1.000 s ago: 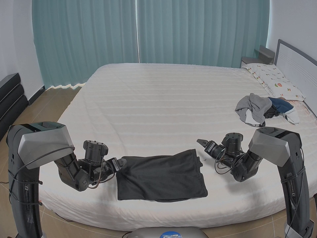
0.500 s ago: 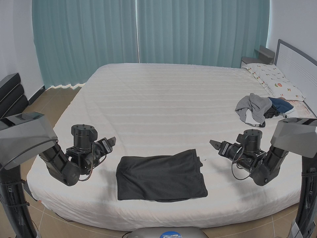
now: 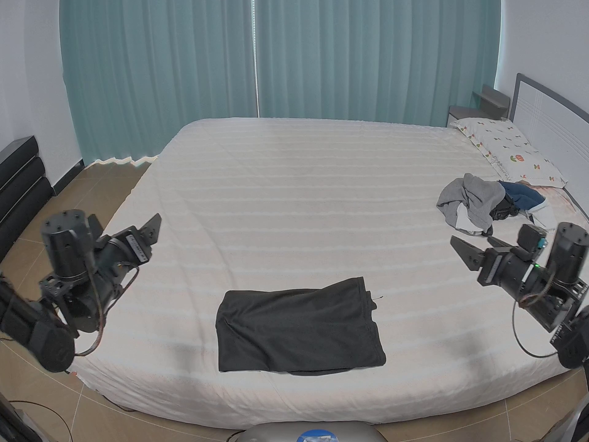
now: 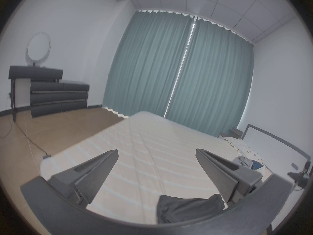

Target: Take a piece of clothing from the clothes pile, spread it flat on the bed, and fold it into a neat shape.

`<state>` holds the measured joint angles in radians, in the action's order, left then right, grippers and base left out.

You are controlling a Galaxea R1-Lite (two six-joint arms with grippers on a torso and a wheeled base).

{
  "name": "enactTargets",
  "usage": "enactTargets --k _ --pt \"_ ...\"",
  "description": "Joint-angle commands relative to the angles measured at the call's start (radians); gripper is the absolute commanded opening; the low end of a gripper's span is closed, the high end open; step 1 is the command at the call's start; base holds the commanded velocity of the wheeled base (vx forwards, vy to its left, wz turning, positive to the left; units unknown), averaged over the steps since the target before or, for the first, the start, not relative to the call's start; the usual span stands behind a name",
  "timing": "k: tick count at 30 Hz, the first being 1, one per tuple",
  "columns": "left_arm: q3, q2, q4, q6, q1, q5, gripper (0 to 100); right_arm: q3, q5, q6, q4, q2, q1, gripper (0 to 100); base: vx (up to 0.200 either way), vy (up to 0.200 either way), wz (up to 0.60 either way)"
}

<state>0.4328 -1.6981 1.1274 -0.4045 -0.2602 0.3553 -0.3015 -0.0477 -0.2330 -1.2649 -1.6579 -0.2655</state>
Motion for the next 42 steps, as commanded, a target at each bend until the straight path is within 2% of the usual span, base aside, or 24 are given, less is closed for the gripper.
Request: enactTargets --k 1,5,6,7,8,9,10,12,15,16,18,20,21,23,24,25,27,31,35,38,40,42 --pt "-0.177 0.399 -0.015 0.156 0.082 0.024 100 0.196 -0.001 0.192 0.013 0.446 0.005 100 0.000 0.000 0.00" --pt "-0.200 0.586 -0.166 0.205 0.095 0.042 100 0.202 -0.001 0.296 0.140 0.633 0.009 100 0.000 0.000 0.00" --pt "-0.200 0.641 -0.224 0.216 0.093 0.056 100 0.206 -0.001 0.299 0.197 0.684 0.015 100 0.000 0.000 0.00" --pt "-0.200 0.641 -0.224 0.216 0.093 0.056 100 0.206 -0.001 0.299 0.197 0.684 0.015 100 0.000 0.000 0.00" --pt "-0.195 0.733 -0.324 0.245 0.093 0.074 100 0.211 0.000 0.299 0.305 0.768 0.031 100 0.000 0.000 0.00" --pt "-0.195 0.733 -0.324 0.245 0.093 0.074 100 0.211 0.000 0.299 0.305 0.768 0.031 100 0.000 0.000 0.00" --pt "-0.195 0.850 -0.431 0.279 0.093 0.080 100 0.213 0.003 0.299 0.433 0.883 0.046 100 0.000 0.000 0.00" --pt "-0.190 0.937 -0.511 0.285 0.091 0.080 100 0.213 0.002 0.302 0.532 0.971 0.051 100 0.000 0.000 0.00" --pt "-0.184 1.106 -0.695 0.289 0.096 0.088 100 0.193 0.000 0.317 0.815 1.165 0.077 100 0.000 0.000 0.00" --pt "-0.184 1.114 -0.703 0.289 0.098 0.088 100 0.191 0.000 0.319 0.828 1.173 0.078 100 0.000 0.000 0.00" --pt "-0.175 1.230 -0.816 0.292 0.114 0.113 100 0.116 0.000 0.323 1.072 1.300 0.109 100 0.000 0.000 0.00" --pt "-0.174 1.279 -0.856 0.299 0.131 0.126 100 0.068 -0.008 0.327 1.185 1.354 0.117 100 0.000 0.000 0.00" --pt "-0.170 1.336 -0.893 0.317 0.153 0.134 100 -0.001 -0.014 0.339 1.316 1.412 0.124 100 0.000 0.000 0.00" --pt "-0.170 1.394 -0.930 0.349 0.184 0.134 100 -0.070 -0.015 0.357 1.460 1.472 0.140 100 0.000 0.000 0.00" --pt "-0.170 1.402 -0.936 0.354 0.190 0.134 100 -0.079 -0.015 0.360 1.481 1.480 0.141 100 0.000 0.000 0.00" --pt "-0.174 1.443 -0.966 0.386 0.226 0.131 100 -0.116 -0.018 0.368 1.581 1.520 0.163 100 0.000 0.000 0.00" --pt "-0.174 1.497 -1.011 0.423 0.272 0.125 100 -0.125 -0.020 0.374 1.664 1.560 0.186 100 0.000 0.000 0.00" --pt "-0.174 1.589 -1.071 0.444 0.306 0.123 100 -0.113 0.002 0.374 1.674 1.609 0.241 100 0.000 0.000 0.00" --pt "-0.187 1.631 -1.074 0.447 0.297 0.125 100 -0.087 0.061 0.420 1.674 1.658 0.262 100 0.000 0.000 0.00" --pt "-0.201 1.666 -1.080 0.455 0.274 0.123 100 -0.062 0.065 0.435 1.647 1.658 0.262 100 0.000 0.000 0.00" --pt "-0.223 1.698 -1.080 0.463 0.263 0.123 100 -0.039 0.065 0.434 1.612 1.658 0.262 100 0.000 0.000 0.00" --pt "-0.267 1.698 -1.045 0.457 0.263 0.125 100 0.050 0.066 0.434 1.492 1.658 0.262 100 0.000 0.000 0.00"
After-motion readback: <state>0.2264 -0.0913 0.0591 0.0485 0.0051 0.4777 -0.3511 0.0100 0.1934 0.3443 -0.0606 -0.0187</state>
